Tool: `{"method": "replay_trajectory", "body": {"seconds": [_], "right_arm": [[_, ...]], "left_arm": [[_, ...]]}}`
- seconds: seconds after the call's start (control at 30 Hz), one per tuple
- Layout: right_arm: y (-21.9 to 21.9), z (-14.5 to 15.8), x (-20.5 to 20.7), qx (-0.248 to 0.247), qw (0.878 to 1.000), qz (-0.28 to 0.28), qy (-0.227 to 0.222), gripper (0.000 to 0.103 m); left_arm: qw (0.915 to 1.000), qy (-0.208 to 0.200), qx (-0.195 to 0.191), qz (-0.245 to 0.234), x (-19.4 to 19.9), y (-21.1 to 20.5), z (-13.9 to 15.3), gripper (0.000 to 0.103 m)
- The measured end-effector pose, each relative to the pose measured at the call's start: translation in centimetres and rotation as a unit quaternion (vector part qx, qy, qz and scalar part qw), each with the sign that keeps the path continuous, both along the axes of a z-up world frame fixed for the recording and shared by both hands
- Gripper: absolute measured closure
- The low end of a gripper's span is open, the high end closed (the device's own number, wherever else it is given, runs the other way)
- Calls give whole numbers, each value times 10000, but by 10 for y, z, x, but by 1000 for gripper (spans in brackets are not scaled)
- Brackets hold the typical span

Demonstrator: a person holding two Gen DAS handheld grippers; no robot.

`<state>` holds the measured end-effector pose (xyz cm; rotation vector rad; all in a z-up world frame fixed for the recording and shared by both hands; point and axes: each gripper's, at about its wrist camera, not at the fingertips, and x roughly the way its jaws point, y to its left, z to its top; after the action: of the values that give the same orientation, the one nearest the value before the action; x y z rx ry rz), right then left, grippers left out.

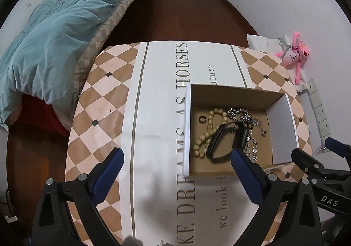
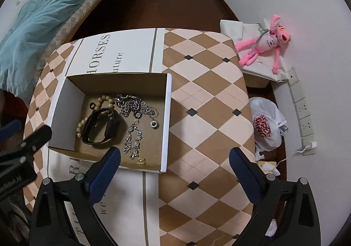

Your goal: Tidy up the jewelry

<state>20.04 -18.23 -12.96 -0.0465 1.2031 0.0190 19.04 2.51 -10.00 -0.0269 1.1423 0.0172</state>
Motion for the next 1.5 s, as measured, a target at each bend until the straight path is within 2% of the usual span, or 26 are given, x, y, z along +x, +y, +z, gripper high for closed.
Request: {"method": "replay_trajectory", "body": {"seconds": [0.27, 0.5, 0.6, 0.97, 1.33, 1.5], "right_arm": [[-2, 33, -22, -8, 9995, -101, -315, 2], [-2, 85, -65, 17, 9965, -144, -821, 2], [0, 110, -84, 11, 9944, -115, -1047, 2], [-4, 196, -145, 45, 9827, -154, -1843, 2], [-9, 231, -185, 168, 9794, -109, -2010, 1], [-12, 236, -192, 185, 9796, -108, -1996, 0]], "left_arm": [[9995, -307, 22, 29, -23, -2, 35, 3], [9970, -767, -82, 3, -59, -3, 87, 3], [9955, -951, 0, 5, -76, -5, 109, 3], [9915, -1302, 37, 32, -124, -5, 166, 3], [9883, -1528, 17, 3, -161, -10, 203, 3], [9888, -1493, -8, -28, -164, -13, 206, 3]]}}
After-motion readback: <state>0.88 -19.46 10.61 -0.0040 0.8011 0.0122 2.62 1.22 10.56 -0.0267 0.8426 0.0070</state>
